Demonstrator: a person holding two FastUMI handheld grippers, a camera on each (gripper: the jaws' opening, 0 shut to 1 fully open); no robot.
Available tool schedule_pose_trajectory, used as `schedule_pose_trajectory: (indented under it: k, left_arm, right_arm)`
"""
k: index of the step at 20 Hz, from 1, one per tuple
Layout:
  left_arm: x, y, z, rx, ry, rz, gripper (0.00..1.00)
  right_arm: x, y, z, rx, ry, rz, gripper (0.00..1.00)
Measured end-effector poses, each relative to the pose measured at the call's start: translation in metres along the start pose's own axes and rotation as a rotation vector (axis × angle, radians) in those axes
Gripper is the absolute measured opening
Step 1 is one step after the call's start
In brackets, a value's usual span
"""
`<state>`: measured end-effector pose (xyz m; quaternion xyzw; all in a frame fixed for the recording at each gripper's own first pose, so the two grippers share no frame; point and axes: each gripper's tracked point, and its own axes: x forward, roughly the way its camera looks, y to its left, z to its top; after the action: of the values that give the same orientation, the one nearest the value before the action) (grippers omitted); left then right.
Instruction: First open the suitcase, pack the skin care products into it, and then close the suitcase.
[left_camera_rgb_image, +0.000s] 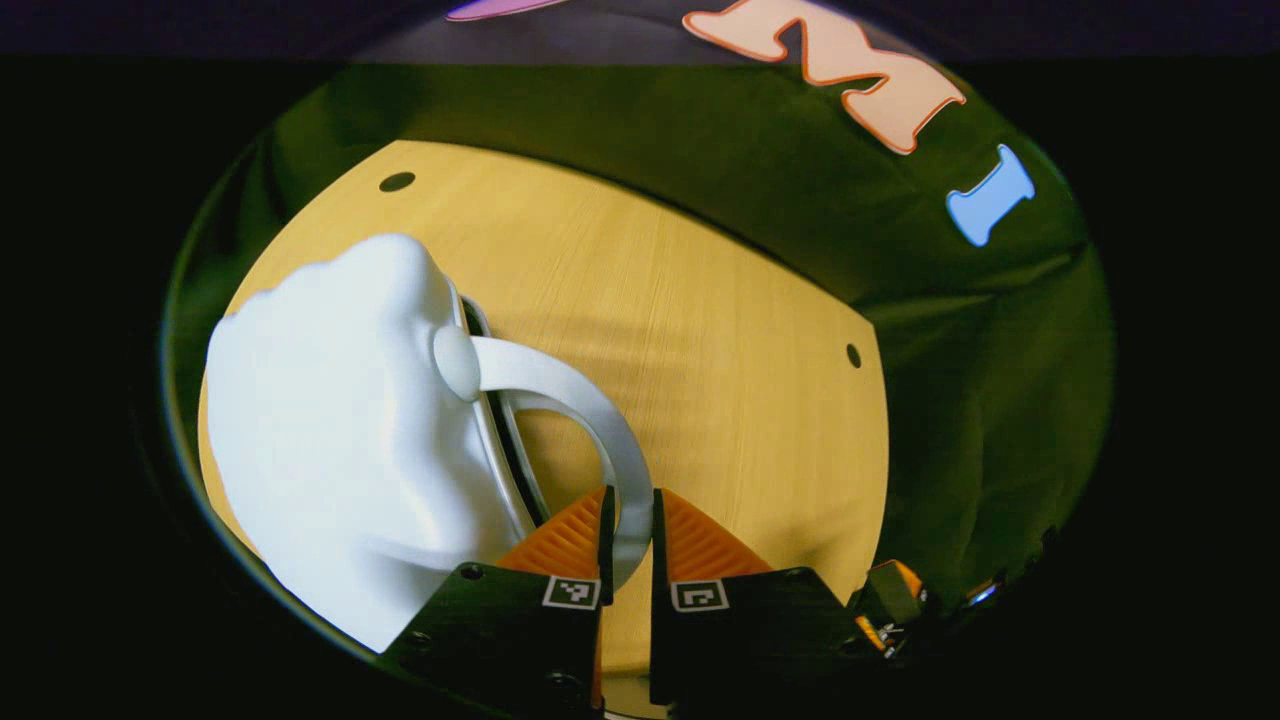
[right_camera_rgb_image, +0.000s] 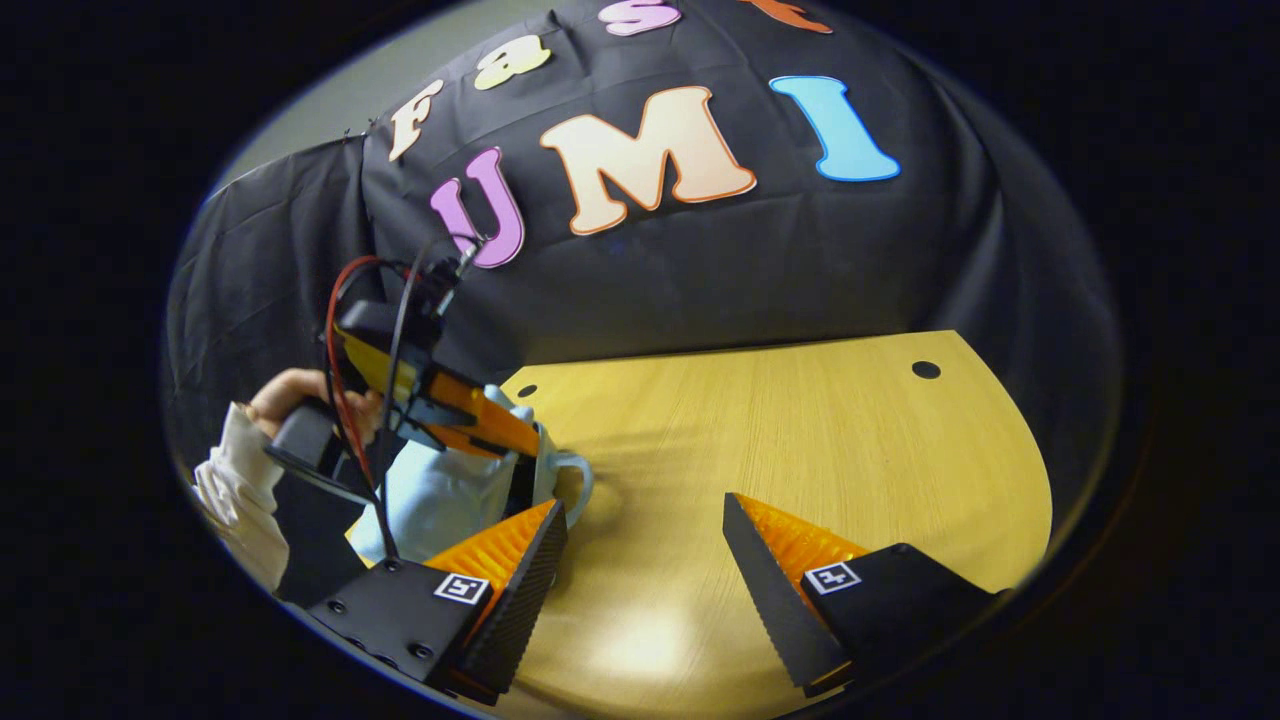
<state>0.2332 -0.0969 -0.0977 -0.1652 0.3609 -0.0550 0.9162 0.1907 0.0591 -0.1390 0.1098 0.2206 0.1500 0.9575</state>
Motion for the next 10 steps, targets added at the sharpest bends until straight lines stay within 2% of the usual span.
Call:
schedule_pose_trajectory:
  k: [1, 2, 7, 9, 10]
  left_arm:
    - [0.006, 0.001, -0.002, -0.003, 0.016, 0.016, 0.12]
    - [0.011, 0.002, -0.004, -0.002, 0.027, 0.03, 0.12]
    - [0.02, 0.007, -0.008, 0.042, 0.059, 0.104, 0.12]
    - [0.016, 0.008, -0.009, 0.035, 0.061, 0.104, 0.13]
    - [0.01, 0.007, -0.013, 0.03, 0.063, 0.099, 0.21]
  right_arm:
    - [-0.002, -0.005, 0.003, 0.003, -0.008, -0.009, 0.94]
    - [-0.004, -0.011, 0.005, 0.0, -0.018, -0.022, 0.98]
    - [-0.017, -0.03, 0.013, 0.006, -0.049, -0.054, 0.98]
    - [-0.022, -0.029, 0.016, 0.005, -0.061, -0.049, 0.98]
    - [-0.025, -0.028, 0.016, 0.002, -0.067, -0.043, 0.98]
